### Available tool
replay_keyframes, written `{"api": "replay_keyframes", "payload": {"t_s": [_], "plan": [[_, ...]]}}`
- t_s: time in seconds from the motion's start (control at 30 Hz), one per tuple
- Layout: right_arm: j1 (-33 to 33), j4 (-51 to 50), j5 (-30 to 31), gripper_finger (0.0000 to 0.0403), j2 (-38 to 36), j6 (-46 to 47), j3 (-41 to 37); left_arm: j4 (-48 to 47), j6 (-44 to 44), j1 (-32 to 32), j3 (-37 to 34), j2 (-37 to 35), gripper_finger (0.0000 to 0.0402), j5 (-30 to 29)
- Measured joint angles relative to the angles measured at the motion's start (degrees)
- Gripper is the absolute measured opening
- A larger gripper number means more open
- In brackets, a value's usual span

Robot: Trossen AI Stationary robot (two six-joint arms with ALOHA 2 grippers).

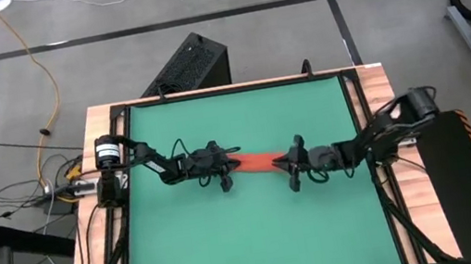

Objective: Roll towel
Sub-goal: Roll the orange towel

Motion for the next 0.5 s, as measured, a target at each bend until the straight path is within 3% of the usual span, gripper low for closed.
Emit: {"api": "replay_keyframes", "payload": {"t_s": [0.17, 0.37, 0.5], "plan": [[-0.16, 3.46, 1.48, 0.0075, 9.07, 1.13, 1.79, -0.02, -1.16, 0.00, -0.02, 0.00, 0.0000, 0.07], [-0.05, 6.27, 6.18, 0.0075, 20.22, 10.36, 2.40, -0.23, -2.05, 0.00, -0.02, 0.03, 0.0000, 1.42], [1.14, 8.55, 7.66, 0.0075, 23.75, 14.17, 2.40, -0.88, -3.29, -0.18, 0.00, -0.02, 0.0000, 1.92]]}}
